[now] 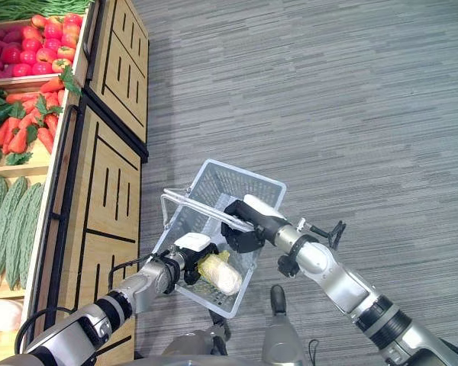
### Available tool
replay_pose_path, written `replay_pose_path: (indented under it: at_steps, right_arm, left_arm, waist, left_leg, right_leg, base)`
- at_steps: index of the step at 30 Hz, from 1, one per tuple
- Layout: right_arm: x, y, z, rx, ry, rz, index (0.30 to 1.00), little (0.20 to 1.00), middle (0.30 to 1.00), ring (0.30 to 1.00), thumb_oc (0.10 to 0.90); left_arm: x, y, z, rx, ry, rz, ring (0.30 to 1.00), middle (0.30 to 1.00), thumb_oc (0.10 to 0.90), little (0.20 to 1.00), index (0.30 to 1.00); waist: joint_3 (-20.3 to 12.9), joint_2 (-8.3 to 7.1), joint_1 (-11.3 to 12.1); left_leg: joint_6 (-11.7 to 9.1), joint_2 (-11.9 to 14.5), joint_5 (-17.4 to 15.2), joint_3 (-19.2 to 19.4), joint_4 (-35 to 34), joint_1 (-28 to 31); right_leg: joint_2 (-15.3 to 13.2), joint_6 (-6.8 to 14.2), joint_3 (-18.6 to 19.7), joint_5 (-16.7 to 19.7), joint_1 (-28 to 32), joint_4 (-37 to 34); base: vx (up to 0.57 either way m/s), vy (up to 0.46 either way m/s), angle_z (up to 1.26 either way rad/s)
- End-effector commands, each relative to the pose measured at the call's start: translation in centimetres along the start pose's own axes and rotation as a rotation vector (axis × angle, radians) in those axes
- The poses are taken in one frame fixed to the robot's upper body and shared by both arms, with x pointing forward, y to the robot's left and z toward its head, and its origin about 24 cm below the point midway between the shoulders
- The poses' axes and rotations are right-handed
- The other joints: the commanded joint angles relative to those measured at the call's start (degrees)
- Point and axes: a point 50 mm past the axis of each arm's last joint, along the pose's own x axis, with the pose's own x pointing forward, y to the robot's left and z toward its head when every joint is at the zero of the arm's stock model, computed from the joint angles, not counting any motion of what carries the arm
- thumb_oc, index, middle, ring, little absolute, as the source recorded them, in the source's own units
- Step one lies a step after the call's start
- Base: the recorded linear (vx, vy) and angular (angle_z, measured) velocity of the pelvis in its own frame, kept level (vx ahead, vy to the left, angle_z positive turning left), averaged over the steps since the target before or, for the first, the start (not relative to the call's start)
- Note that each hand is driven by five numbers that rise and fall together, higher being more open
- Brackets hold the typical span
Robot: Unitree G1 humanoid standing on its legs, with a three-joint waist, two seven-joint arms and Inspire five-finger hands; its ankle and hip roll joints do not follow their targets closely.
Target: Get the vegetables into the basket
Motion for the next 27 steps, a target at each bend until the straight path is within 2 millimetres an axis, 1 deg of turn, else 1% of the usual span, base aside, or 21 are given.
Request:
replay_pose_path:
  at_steps: [1, 2, 5, 6, 7, 8, 9, 10, 11, 12, 14, 16, 17, 18, 19, 21, 22, 23, 24, 26, 27]
  right_arm:
    - [0.6, -3.3, 8.2, -0.064, -0.435, -0.149, 0.3, 0.3, 0.3, 0.3, 0.4]
    - [0.6, -3.3, 8.2, -0.064, -0.435, -0.149, 0.3, 0.3, 0.3, 0.3, 0.4]
    - [1.1, -2.8, 5.9, -0.049, -0.325, -0.152, 0.3, 0.3, 0.3, 0.3, 0.4]
    - [1.5, -2.4, 3.2, -0.054, -0.193, -0.17, 0.3, 0.3, 0.3, 0.3, 0.4]
    - [1.5, -2.3, 3.2, -0.053, -0.193, -0.17, 0.3, 0.3, 0.3, 0.3, 0.4]
    - [1.5, -2.3, 2.3, -0.083, -0.146, -0.184, 0.3, 0.3, 0.3, 0.3, 0.4]
    - [1.4, -2.2, 1.3, -0.107, -0.099, -0.211, 0.3, 0.3, 0.3, 0.3, 0.4]
    - [0.9, -2.3, -0.7, -0.128, -0.005, -0.25, 0.3, 0.3, 0.3, 0.3, 0.4]
    - [0.5, -2.2, -1.8, -0.128, 0.046, -0.267, 0.3, 0.3, 0.3, 0.3, 0.4]
    - [0.5, -2.1, -1.9, -0.127, 0.047, -0.267, 0.3, 0.3, 0.3, 0.3, 0.4]
    - [-0.5, -1.8, -4.4, -0.118, 0.167, -0.297, 0.3, 0.3, 0.3, 0.3, 0.4]
    - [-1.7, -1.5, -6.6, -0.105, 0.274, -0.303, 0.3, 0.3, 0.3, 0.3, 0.4]
    - [-2.0, -0.1, -8.4, -0.073, 0.347, -0.273, 0.3, 0.3, 0.3, 0.3, 0.4]
    - [-2.1, 0.3, -9.0, -0.068, 0.381, -0.26, 0.3, 0.3, 0.3, 0.3, 0.4]
    - [-2.1, 0.3, -9.0, -0.07, 0.381, -0.261, 0.3, 0.3, 0.3, 0.3, 0.4]
    - [-3.4, 0.0, -10.6, -0.111, 0.482, -0.256, 0.3, 0.3, 0.3, 0.3, 0.4]
    - [-5.4, 0.6, -12.7, -0.063, 0.591, -0.263, 0.3, 0.3, 0.3, 0.3, 0.4]
    - [-6.8, 0.6, -13.4, -0.083, 0.64, -0.256, 0.3, 0.3, 0.3, 0.3, 0.4]
    - [-6.9, 0.8, -13.4, -0.081, 0.639, -0.25, 0.3, 0.3, 0.3, 0.3, 0.4]
    - [-8.5, 2.0, -15.2, -0.03, 0.751, -0.221, 0.3, 0.3, 0.3, 0.3, 0.4]
    - [-9.0, 2.7, -15.8, -0.002, 0.787, -0.218, 0.3, 0.3, 0.3, 0.3, 0.4]
  left_arm:
    - [0.1, 1.8, -0.9, 0.029, 0.003, 0.055, 1.0, 1.0, 0.9, 1.0, 1.0]
    - [0.1, 1.8, -0.9, 0.029, 0.003, 0.055, 1.0, 1.0, 0.9, 1.0, 1.0]
    - [-0.3, 1.4, -1.2, -0.006, 0.01, 0.05, 1.0, 1.0, 0.9, 1.0, 1.0]
    - [-0.4, 1.2, -1.4, -0.065, 0.02, 0.055, 1.0, 1.0, 0.9, 1.0, 1.0]
    - [-0.4, 1.2, -1.4, -0.065, 0.02, 0.054, 1.0, 1.0, 0.9, 1.0, 1.0]
    - [-0.6, 0.7, -1.6, -0.085, 0.03, 0.041, 1.0, 1.0, 0.9, 1.0, 1.0]
    - [-0.8, 0.1, -1.8, -0.12, 0.042, 0.031, 1.0, 1.0, 0.9, 1.0, 1.0]
    - [-1.2, -1.0, -2.2, -0.178, 0.066, 0.01, 1.0, 1.0, 0.9, 1.0, 1.0]
    - [-1.4, -1.4, -2.5, -0.201, 0.076, 0.006, 1.0, 1.0, 0.9, 1.0, 1.0]
    - [-1.5, -1.5, -2.5, -0.201, 0.075, 0.003, 1.0, 1.0, 0.9, 1.0, 1.0]
    - [-1.9, -2.2, -2.9, -0.276, 0.097, 0.004, 1.0, 1.0, 0.9, 1.0, 1.0]
    - [-2.6, -3.4, -3.7, -0.341, 0.145, -0.015, 1.0, 1.0, 0.9, 1.0, 1.0]
    - [-2.9, -7.6, -4.6, -0.39, 0.271, -0.138, 1.0, 1.0, 0.9, 1.0, 1.0]
    - [-2.6, -7.6, -4.5, -0.428, 0.289, -0.123, 1.0, 1.0, 0.9, 1.0, 1.0]
    - [-2.6, -7.6, -4.5, -0.429, 0.289, -0.121, 1.0, 1.0, 0.9, 1.0, 1.0]
    - [-3.7, -7.7, -6.9, -0.531, 0.385, -0.087, 1.0, 1.0, 0.9, 1.0, 1.0]
    - [-3.8, -4.0, -7.1, -0.633, 0.317, 0.051, 1.0, 1.0, 0.9, 1.0, 1.0]
    - [-5.4, -2.1, -8.1, -0.655, 0.279, 0.166, 1.0, 1.0, 0.9, 1.0, 1.0]
    - [-5.8, -2.2, -8.3, -0.656, 0.284, 0.162, 1.0, 1.0, 0.9, 1.0, 1.0]
    - [-7.9, -8.4, -9.6, -0.782, 0.467, 0.025, 1.0, 1.0, 0.9, 1.0, 1.0]
    - [-8.4, -9.4, -10.0, -0.795, 0.521, 0.013, 1.0, 1.0, 0.9, 1.0, 1.0]
  waist:
    - [-3.06, -2.45, 0.09]
    - [-3.05, -2.46, 0.08]
    - [-3.44, -2.59, 0.31]
    - [-4.04, -2.72, 0.6]
    - [-4.07, -2.72, 0.57]
    - [-4.41, -2.84, 0.68]
    - [-4.71, -2.95, 0.79]
    - [-5.46, -3.03, 0.79]
    - [-5.82, -3.09, 0.89]
    - [-5.85, -3.12, 0.87]
    - [-6.65, -3.45, 0.95]
    - [-7.17, -3.86, 1.15]
    - [-7.72, -4.57, 0.85]
    - [-8.1, -4.8, 0.7]
    - [-8.01, -4.76, 0.69]
    - [-8.69, -5.06, 1.11]
    - [-8.93, -4.94, 1.3]
    - [-8.7, -4.94, 1.91]
    - [-8.85, -5.11, 1.71]
    - [-8.95, -5.74, 2.09]
    - [-9.0, -5.92, 2.2]
  left_leg:
    - [-1.06, -2.14, -5.89, -1.14, 0.03, 3.14]
    - [-1.06, -2.14, -5.89, -1.15, 0.03, 3.15]
    - [-1.02, -2.13, -6.16, -1.28, 0.03, 3.86]
    - [-0.92, -2.1, -6.2, -1.34, 0.03, 4.27]
    - [-1.0, -2.09, -6.37, -1.5, 0.03, 4.44]
    - [-0.94, -2.08, -6.58, -1.69, 0.03, 4.84]
    - [-0.83, -2.09, -6.58, -1.72, 0.03, 5.14]
    - [-0.83, -2.13, -7.03, -2.3, 0.03, 6.23]
    - [-0.78, -2.13, -7.21, -2.57, 0.03, 6.75]
    - [-0.78, -2.13, -7.25, -2.65, 0.03, 6.88]
    - [-0.74, -2.16, -7.62, -3.31, 0.03, 8.07]
    - [-0.65, -2.24, -7.93, -3.66, 0.03, 9.22]
    - [-0.69, -2.22, -8.15, -3.79, 0.03, 10.27]
    - [-0.67, -2.2, -8.31, -3.69, 0.03, 10.68]
    - [-0.67, -2.2, -8.35, -3.68, 0.03, 10.76]
    - [-0.67, -2.14, -8.62, -3.62, 0.03, 11.55]
    - [-0.55, -2.24, -8.78, -4.21, 0.03, 12.1]
    - [-0.46, -2.23, -8.66, -4.43, 0.03, 12.13]
    - [-0.45, -2.23, -8.67, -4.51, 0.03, 12.22]
    - [-0.33, -2.32, -8.75, -5.08, 0.03, 12.66]
    - [-0.29, -2.35, -8.8, -5.16, 0.03, 12.75]
  right_leg:
    - [-0.17, 0.22, -0.36, -2.67, 2.16, -0.07]
    - [-0.17, 0.22, -0.36, -2.67, 2.17, -0.07]
    - [-0.21, 0.18, -0.69, -2.96, 3.04, -0.07]
    - [-0.18, -0.04, -0.9, -3.18, 3.54, -0.07]
    - [-0.18, 0.07, -0.88, -3.32, 3.73, -0.07]
    - [-0.17, 0.01, -1.0, -3.49, 4.25, -0.07]
    - [-0.15, -0.12, -1.15, -3.59, 4.66, -0.07]
    - [-0.17, 0.0, -1.45, -4.14, 5.97, -0.07]
    - [-0.2, -0.01, -1.75, -4.41, 6.62, -0.07]
    - [-0.21, -0.01, -1.83, -4.47, 6.78, -0.07]
    - [-0.22, -0.13, -2.28, -5.06, 8.32, -0.07]
    - [-0.22, -0.25, -2.64, -5.55, 9.66, 0.01]
    - [-0.1, -0.35, -2.69, -6.17, 10.53, 0.57]
    - [-0.06, -0.36, -2.66, -6.39, 10.81, 0.74]
    - [-0.07, -0.36, -2.64, -6.45, 10.87, 0.79]
    - [-0.01, -0.44, -2.68, -7.0, 11.62, 1.2]
    - [-0.13, -0.38, -3.09, -7.34, 12.28, 1.56]
    - [-0.22, -0.43, -3.55, -7.33, 12.44, 1.66]
    - [-0.22, -0.43, -3.63, -7.38, 12.53, 1.73]
    - [-0.28, -0.32, -4.13, -7.79, 13.02, 2.03]
    - [-0.31, -0.27, -4.24, -7.88, 13.1, 2.12]
  base:
    - [-0.01, 0.016, 0.05]
    - [-0.01, 0.011, 0.04]
    - [0.0, 0.0, 0.0]
    - [0.0, 0.0, 0.0]
    - [0.0, 0.0, 0.0]
    - [0.01, 0.002, 0.05]
    - [0.04, 0.008, 0.08]
    - [0.04, 0.013, 0.11]
    - [0.05, 0.013, 0.17]
    - [0.03, 0.012, 0.22]
    - [0.04, 0.012, 0.19]
    - [0.03, 0.027, 0.15]
    - [0.03, 0.038, 0.15]
    - [0.03, 0.026, 0.09]
    - [0.03, 0.022, 0.03]
    - [0.04, 0.038, -0.07]
    - [0.02, 0.057, -0.1]
    - [0.0, 0.049, -0.02]
    - [-0.01, 0.021, 0.13]
    - [0.0, 0.029, 0.3]
    - [0.0, 0.032, 0.28]
